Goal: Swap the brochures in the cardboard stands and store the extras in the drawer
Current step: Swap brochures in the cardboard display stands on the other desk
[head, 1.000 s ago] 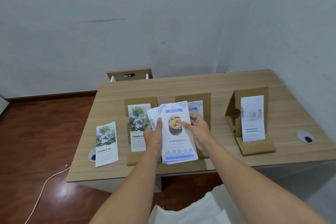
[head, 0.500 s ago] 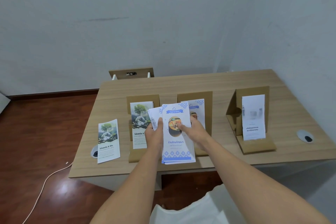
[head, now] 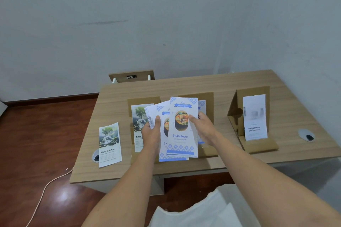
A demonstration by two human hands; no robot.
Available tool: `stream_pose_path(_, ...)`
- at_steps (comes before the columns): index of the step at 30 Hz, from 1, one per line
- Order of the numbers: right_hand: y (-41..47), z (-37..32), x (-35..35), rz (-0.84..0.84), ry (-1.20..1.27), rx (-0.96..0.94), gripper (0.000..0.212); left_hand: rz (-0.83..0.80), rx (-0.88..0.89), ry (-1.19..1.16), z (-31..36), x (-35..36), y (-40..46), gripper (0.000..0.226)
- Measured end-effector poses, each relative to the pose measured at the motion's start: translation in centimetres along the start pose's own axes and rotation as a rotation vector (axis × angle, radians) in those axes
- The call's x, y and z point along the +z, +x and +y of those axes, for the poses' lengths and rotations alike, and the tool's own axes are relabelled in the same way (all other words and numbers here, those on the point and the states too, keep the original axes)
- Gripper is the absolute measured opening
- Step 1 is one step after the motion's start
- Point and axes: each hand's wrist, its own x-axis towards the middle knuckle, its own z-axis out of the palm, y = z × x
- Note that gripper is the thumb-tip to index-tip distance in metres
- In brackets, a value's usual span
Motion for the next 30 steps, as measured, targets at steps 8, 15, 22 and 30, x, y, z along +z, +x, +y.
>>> stream_pose_path(8, 0.3, -0.4, 0.3, 0.051, 0.029, -0.020, 0.018, -0.023, 0.000, 0.004, 0.3, -0.2, -0.7, 0.026)
stream_pose_path(15, -0.7, -0.4, 1.9, -0.038, -0.007, -0.003, 0.026, -0.030, 0.006, 0.059, 0.5, 0.5, -1.5, 0.027)
stream_pose_path(22, -1.0, -0.7, 2.1, -0.096, 0.013, 0.022, 0.011, -0.035, -0.040, 0.037, 0.3, 0.1, -1.9, 0.025)
stream_pose_path(30, 0.0, -1.7, -0.9, 0.018, -0.256, -0.086, 0.021, 0.008, -0.033, 0.036, 0.7, -0.6, -1.3, 0.028)
